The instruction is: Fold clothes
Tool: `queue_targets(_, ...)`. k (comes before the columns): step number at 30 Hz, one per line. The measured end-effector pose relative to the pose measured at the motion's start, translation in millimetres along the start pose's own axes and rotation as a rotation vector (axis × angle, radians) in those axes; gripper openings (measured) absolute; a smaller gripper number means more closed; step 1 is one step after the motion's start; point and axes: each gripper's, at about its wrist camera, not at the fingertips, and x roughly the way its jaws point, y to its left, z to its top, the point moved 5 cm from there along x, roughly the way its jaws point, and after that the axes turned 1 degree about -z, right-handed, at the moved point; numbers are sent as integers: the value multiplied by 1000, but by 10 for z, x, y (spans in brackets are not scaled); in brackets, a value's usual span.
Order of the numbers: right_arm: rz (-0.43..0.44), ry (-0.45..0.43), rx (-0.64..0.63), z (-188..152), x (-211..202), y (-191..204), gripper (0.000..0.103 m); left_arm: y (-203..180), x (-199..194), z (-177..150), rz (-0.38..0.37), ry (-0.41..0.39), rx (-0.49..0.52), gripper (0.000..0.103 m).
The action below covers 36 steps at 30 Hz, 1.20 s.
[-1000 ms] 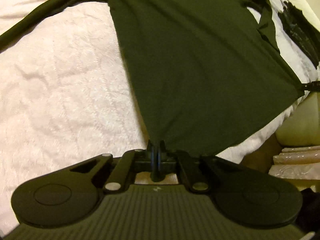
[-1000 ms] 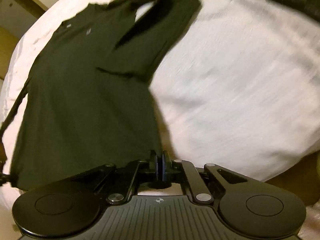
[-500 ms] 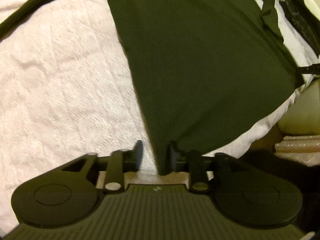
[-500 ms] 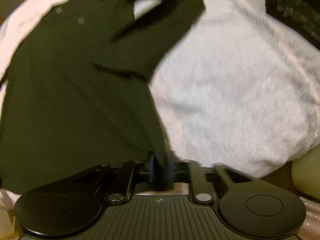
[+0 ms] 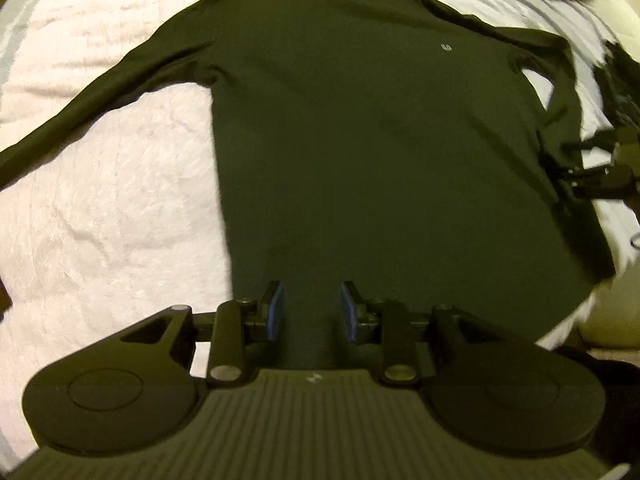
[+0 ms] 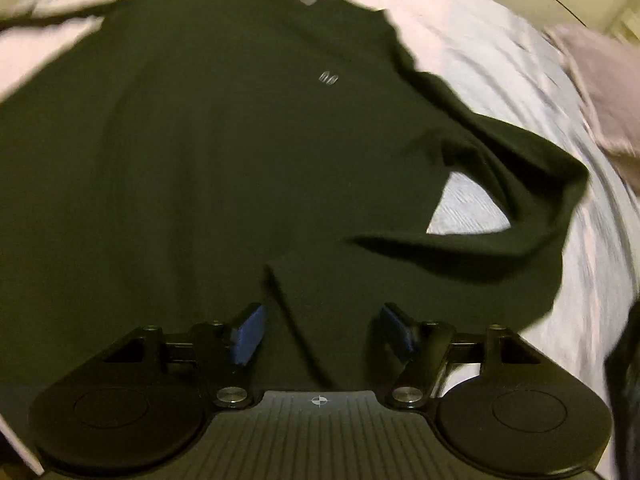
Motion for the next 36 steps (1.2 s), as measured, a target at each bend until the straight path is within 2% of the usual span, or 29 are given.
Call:
queue_targets(1, 54, -3, 1, -23, 1, -95, 5, -163, 28, 69, 6, 4, -7, 27)
queue_targets(4, 110, -69, 136, -72, -331, -765, 1, -580, 61, 194, 3, 8, 1, 27)
queue_targets(7, 140, -148, 303, -115, -740, -1530, 1, -1096, 138, 466, -38, -2, 41, 27)
queue_targets(8, 120, -174, 357, -147, -854, -1824, 1, -1272, 165, 568, -56, -9, 60, 28)
queue_targets(13, -173, -294, 619, -449, -1311, -3529, 2, -2055, 358, 1194, -129, -46, 169, 31)
queue_targets(16, -254, -312, 751, -638, -1375, -4189, 2, -2327, 492, 1538, -141, -65, 263, 34)
queue_targets(18, -267, -314, 787, -694, -1369, -4374, 2, -2423, 578, 1768, -136, -87, 316, 37)
queue_targets(22, -284, -307, 790, -738, -1368, -4398, 2, -2477, 795, 2257, -113, -129, 373, 38)
queue_targets(30, -317, -295, 796, -826, -1368, -4446, 2, -2656, 1404, 3135, -86, -156, 432, 38)
queue_targets(32, -299, -288, 799, -869, -1350, -4431, 2, -2685, 1499, 3329, -90, -168, 461, 38)
queue_targets(36, -288, -277, 741, -878, -1355, -4311, 2, -2711, 1761, 3661, -125, -78, 551, 38)
